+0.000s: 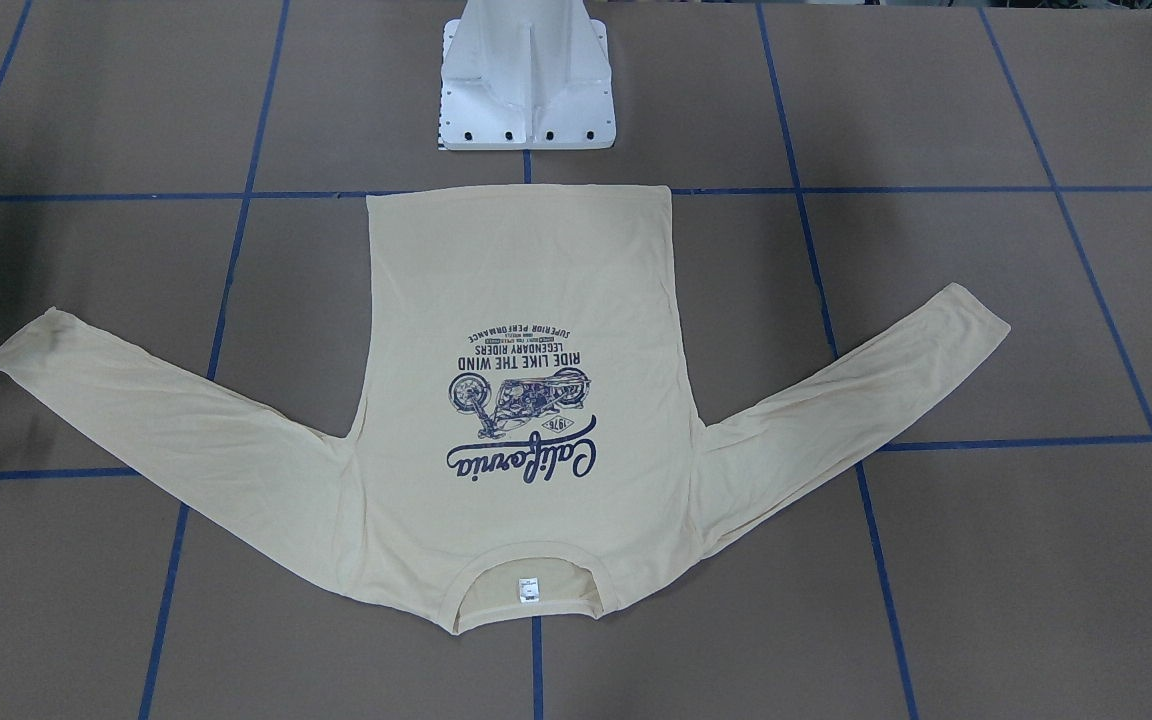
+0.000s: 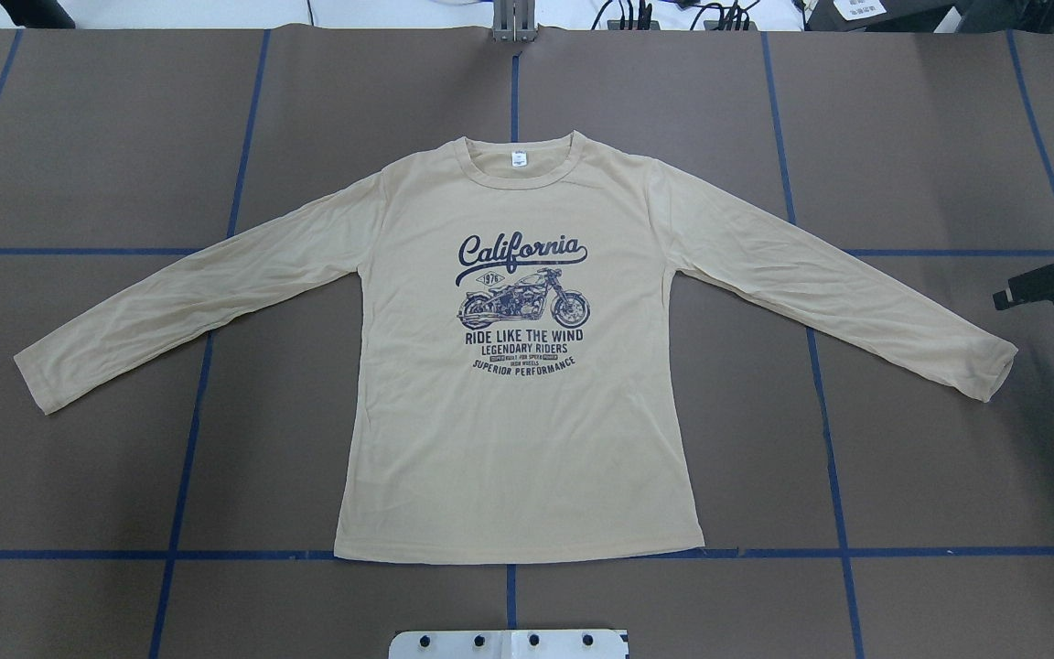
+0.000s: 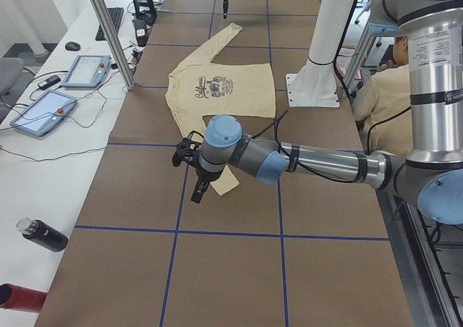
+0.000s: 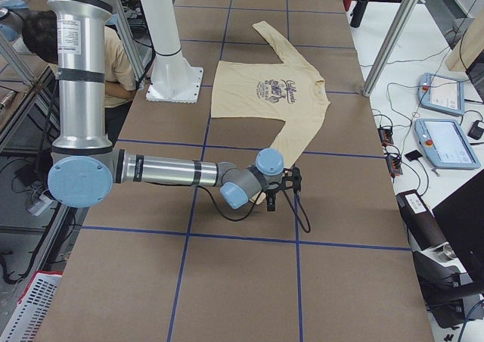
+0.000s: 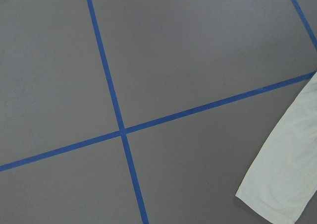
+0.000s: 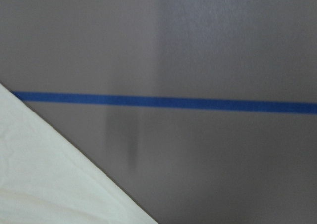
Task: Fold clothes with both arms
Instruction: 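Lower the right gripper and grasp the sleeve cuff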
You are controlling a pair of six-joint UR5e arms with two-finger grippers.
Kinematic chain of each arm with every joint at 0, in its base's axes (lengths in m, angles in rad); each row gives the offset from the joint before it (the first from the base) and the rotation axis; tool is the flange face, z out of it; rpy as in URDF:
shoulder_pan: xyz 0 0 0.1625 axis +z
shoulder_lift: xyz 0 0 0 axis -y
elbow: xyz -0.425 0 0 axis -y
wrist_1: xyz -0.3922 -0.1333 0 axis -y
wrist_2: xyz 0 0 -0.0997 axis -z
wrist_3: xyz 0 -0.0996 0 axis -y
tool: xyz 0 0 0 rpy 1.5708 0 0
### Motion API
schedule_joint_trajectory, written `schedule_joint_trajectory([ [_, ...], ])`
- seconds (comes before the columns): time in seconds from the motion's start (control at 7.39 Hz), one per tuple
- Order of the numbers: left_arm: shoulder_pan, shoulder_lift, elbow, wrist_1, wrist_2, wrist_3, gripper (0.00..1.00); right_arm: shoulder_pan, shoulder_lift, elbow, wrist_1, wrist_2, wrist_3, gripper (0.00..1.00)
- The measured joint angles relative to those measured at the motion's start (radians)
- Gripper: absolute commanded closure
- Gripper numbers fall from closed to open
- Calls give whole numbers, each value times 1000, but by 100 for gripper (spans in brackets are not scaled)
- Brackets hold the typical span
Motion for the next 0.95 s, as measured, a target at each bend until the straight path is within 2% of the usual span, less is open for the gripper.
schedule_joint_trajectory([
  [0.27,0,-1,-2,0,-9,-11,0,-37,-35,-5,73,-31,93,10],
  [0.54,0,-1,1,0,-30,-13,0,-95,-34,-11,89,-97,157,15],
  [0.68,0,-1,1,0,-35,-13,0,-105,-32,-19,91,-108,165,26],
  [0.95,0,-1,0,1,-39,-13,0,-110,-31,-26,93,-112,177,30],
])
